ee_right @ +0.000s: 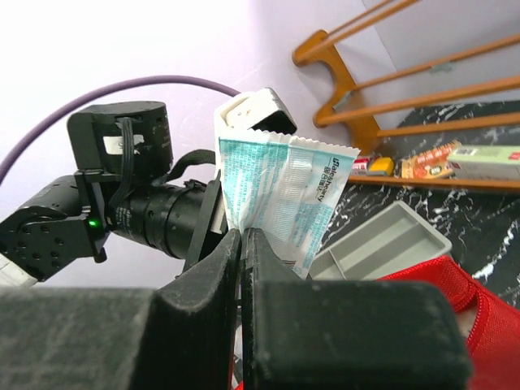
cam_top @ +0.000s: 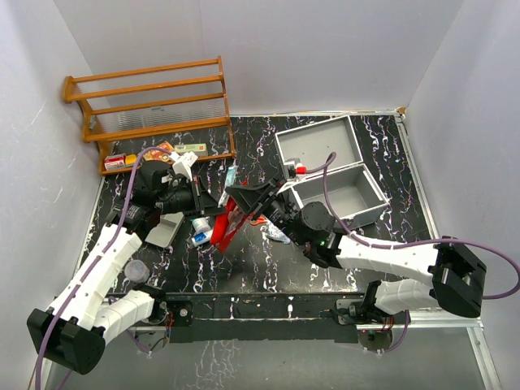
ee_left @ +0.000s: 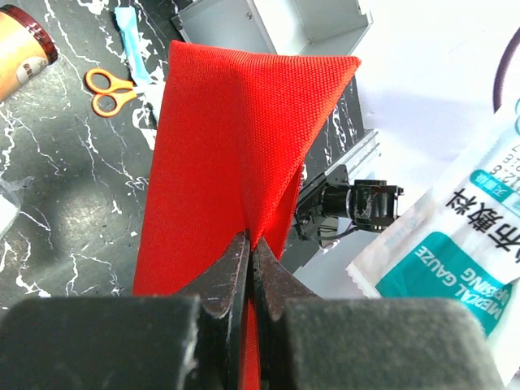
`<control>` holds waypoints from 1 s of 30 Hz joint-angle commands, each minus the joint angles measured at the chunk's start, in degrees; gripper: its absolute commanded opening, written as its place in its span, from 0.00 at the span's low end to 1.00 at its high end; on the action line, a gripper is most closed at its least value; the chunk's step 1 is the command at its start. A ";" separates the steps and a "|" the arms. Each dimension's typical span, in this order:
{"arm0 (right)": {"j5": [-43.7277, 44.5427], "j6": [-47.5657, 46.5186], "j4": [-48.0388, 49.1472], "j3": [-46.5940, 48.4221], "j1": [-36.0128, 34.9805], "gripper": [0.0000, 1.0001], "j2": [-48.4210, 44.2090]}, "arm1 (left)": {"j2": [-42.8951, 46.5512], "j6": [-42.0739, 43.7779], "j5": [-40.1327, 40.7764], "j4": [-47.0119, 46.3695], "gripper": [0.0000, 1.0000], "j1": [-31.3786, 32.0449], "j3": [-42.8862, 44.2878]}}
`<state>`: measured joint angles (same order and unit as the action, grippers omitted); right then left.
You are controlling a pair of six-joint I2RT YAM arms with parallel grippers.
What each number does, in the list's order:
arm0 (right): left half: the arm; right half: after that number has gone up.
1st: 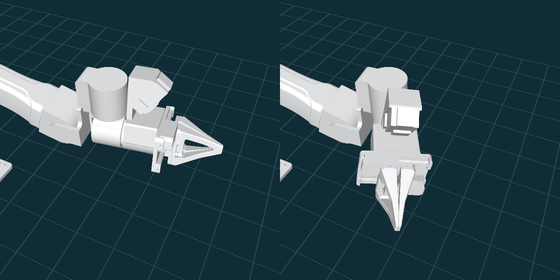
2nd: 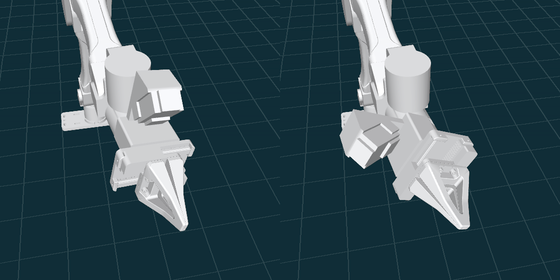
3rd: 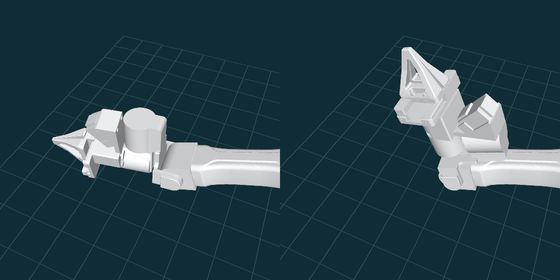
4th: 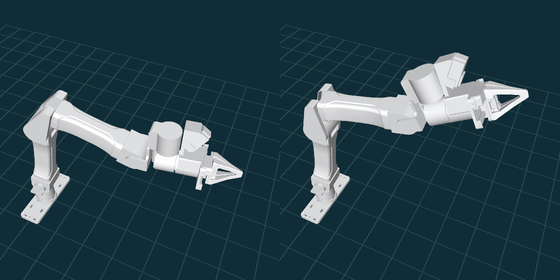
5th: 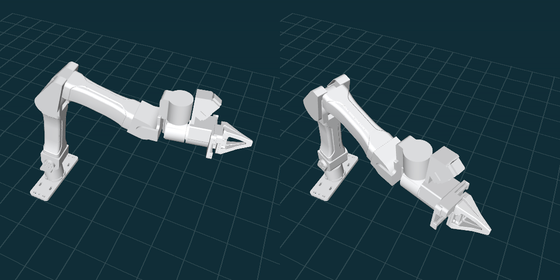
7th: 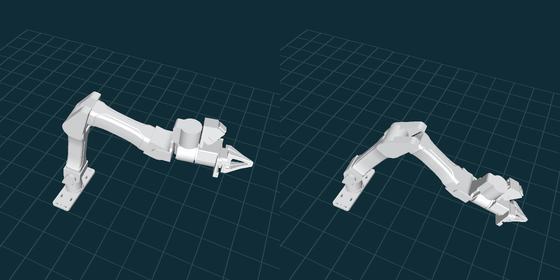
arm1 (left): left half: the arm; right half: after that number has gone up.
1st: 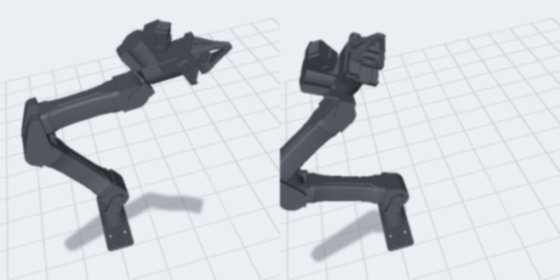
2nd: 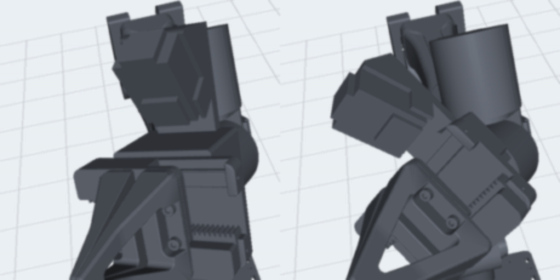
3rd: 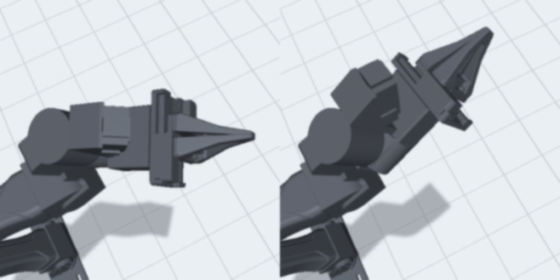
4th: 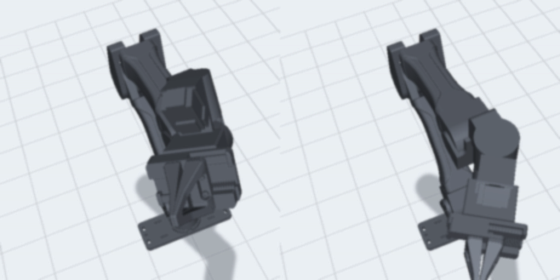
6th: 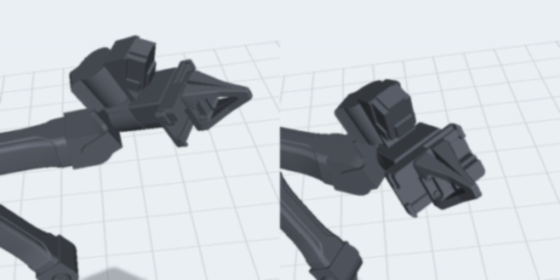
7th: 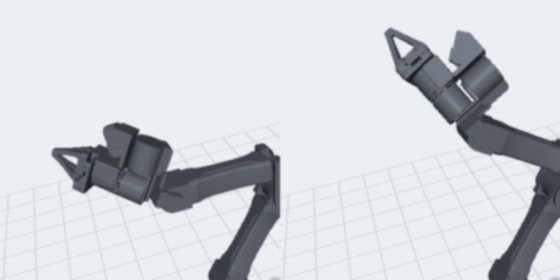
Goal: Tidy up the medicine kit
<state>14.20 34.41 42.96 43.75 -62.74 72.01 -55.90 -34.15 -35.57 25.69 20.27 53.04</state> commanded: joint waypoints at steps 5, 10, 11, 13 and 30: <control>0.57 -3.28 10.55 -2.77 -0.10 0.00 -1.54 | 1.60 -1.68 -3.33 -0.84 0.00 0.23 3.49; 0.74 -2.97 10.75 -4.28 -0.10 0.00 -2.33 | 1.12 -1.48 -2.46 -0.03 0.00 0.25 4.13; 0.83 -2.89 10.62 -4.55 -0.10 0.00 -2.46 | 1.08 -1.53 -2.51 -0.07 0.00 0.20 4.16; 0.97 -2.95 10.00 -4.82 -0.10 0.00 -2.53 | 1.12 -1.68 -2.63 -0.28 0.00 0.21 4.29; 0.40 -3.81 13.40 -7.55 -0.10 0.00 1.80 | 0.74 -2.96 -3.87 -1.17 0.00 0.23 4.61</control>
<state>14.79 32.16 50.74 37.01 -62.74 72.93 -55.79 -36.25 -36.95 25.67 20.27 54.85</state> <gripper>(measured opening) 0.009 0.009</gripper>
